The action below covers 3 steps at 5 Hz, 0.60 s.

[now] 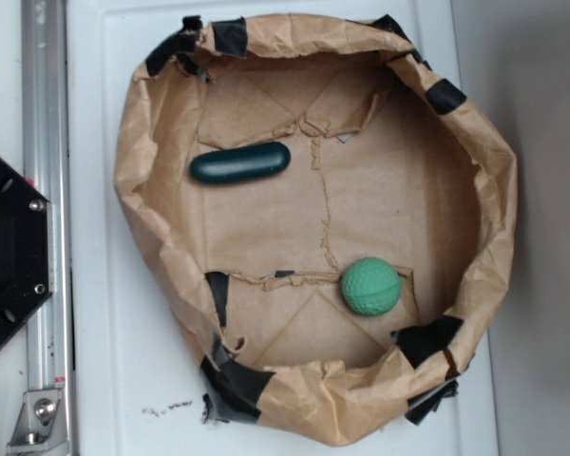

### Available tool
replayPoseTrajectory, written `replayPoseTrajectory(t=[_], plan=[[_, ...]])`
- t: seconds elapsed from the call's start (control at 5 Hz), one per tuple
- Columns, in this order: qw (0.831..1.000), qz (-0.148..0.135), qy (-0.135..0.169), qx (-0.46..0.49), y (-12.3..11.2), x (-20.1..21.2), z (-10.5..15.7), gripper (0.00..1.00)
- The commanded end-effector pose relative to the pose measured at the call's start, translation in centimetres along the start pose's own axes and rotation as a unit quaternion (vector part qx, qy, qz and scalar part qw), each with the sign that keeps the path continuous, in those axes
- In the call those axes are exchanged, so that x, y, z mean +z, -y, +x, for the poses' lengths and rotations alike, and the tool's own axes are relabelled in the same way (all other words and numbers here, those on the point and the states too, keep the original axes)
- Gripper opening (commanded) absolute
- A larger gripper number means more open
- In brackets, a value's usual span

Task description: Grab the plastic pickle.

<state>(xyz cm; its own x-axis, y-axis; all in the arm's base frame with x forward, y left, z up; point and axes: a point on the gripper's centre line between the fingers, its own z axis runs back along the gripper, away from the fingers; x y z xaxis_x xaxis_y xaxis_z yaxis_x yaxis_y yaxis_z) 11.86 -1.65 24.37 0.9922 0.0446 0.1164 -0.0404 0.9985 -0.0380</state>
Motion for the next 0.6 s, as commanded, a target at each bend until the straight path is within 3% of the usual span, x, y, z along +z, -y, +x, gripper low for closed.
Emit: replayPoseTrajectory(t=[0.0, 0.2, 0.4], plan=[[1.0, 0.0, 0.0, 0.0, 0.0, 0.0, 0.0, 1.0], [0.995, 0.031, 0.088, -0.018, -2.3, -5.5, 4.5, 1.0], [0.991, 0.069, 0.107, -0.031, -3.5, -10.2, 8.6, 1.0]])
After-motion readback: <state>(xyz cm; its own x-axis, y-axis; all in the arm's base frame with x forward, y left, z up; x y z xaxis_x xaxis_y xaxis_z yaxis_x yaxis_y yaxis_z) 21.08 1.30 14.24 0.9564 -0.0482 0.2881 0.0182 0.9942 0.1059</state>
